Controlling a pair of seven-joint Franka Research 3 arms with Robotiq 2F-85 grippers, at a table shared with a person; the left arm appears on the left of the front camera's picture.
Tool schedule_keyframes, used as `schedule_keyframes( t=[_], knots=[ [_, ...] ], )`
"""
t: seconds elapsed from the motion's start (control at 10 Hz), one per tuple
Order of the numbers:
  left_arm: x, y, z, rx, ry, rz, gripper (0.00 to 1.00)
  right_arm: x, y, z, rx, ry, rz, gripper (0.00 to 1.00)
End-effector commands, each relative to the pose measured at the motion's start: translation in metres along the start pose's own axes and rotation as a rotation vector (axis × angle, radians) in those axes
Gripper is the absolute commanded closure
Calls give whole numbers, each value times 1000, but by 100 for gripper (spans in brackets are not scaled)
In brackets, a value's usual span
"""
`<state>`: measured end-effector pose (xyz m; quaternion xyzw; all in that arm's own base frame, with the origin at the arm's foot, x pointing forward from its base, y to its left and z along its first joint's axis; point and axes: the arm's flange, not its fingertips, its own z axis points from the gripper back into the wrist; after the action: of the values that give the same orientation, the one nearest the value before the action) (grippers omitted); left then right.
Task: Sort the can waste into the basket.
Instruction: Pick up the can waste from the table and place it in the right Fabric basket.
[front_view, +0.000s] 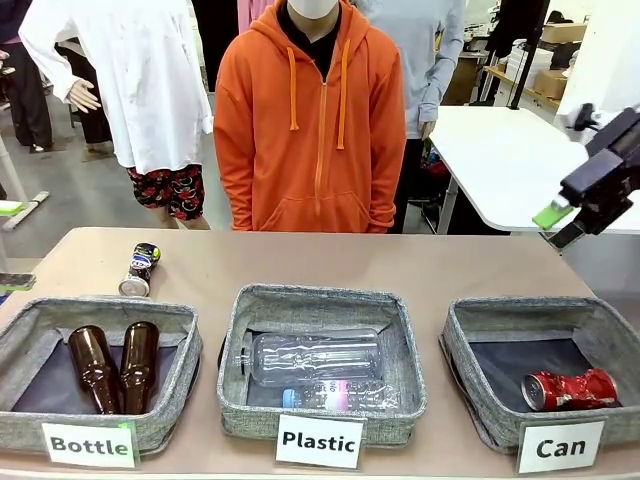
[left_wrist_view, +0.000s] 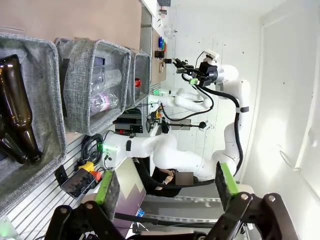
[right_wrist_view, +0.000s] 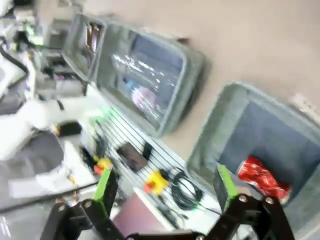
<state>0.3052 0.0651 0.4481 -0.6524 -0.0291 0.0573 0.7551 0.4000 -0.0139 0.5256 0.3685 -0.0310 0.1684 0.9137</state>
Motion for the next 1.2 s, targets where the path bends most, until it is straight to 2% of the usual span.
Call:
schedule_keyframes(
  t=[0.0,0.1,0.2,1.1],
  knots=[
    [-2,-2,2,1,6,12,0,-11,-14,-10,390,-1154,-622,0],
    [-2,-2,2,1,6,12,0,-9,-21,-11,429,-1134,-637,0],
    [-2,-2,2,1,6,12,0,-7,-14,5,70,-95,-119,0],
    [-2,-2,2,1,6,12,0,-7,-14,5,70,-95,-119,0]
  ],
)
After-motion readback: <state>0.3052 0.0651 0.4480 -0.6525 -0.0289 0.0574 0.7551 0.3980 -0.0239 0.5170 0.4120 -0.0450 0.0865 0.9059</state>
